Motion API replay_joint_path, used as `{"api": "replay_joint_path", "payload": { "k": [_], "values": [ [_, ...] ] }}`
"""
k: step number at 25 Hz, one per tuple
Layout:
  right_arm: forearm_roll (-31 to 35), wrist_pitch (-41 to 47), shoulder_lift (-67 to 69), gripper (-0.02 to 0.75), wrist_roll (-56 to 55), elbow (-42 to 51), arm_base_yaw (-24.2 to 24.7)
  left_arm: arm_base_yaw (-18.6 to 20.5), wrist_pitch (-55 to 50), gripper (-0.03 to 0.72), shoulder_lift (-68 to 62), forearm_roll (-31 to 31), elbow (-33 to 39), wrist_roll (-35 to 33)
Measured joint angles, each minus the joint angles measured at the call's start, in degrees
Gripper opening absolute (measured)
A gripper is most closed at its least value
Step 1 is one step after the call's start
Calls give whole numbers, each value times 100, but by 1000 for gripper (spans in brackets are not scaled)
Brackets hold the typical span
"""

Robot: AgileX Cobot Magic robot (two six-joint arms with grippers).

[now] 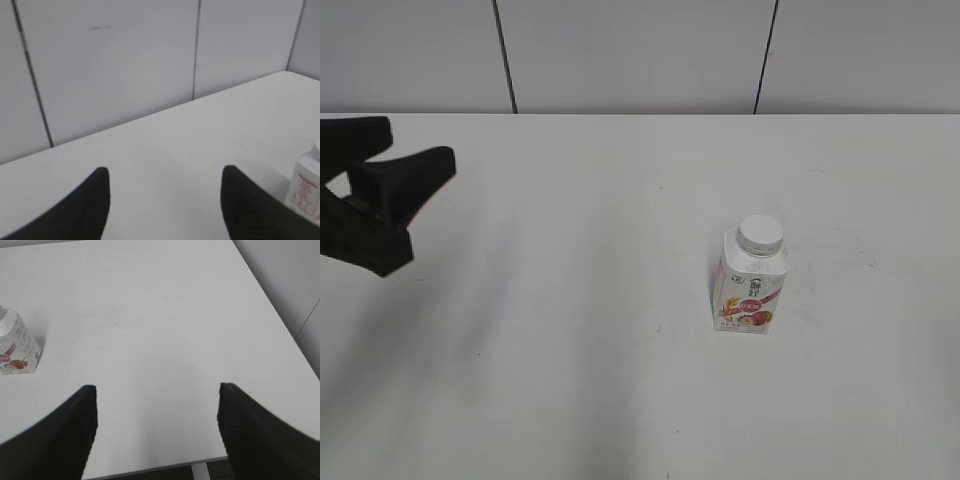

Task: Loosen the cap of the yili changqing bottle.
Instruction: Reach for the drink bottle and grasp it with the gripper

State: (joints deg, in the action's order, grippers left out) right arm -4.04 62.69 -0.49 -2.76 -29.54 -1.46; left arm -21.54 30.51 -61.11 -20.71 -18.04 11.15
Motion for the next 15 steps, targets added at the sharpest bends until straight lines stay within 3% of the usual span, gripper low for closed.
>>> {"api": "replay_joint_path", "payload": {
  "k": [8, 12, 15],
  "values": [
    [0, -1, 0, 587, 0, 0, 0, -7, 1509, 399, -1631, -1450, 0, 238],
    [0, -1, 0, 587, 0, 0, 0, -7, 2596, 389, -2286, -1853, -16, 256],
    [0, -1, 0, 587, 0, 0, 0, 7, 2731, 387, -2701, -2243, -127, 256]
  ]
}}
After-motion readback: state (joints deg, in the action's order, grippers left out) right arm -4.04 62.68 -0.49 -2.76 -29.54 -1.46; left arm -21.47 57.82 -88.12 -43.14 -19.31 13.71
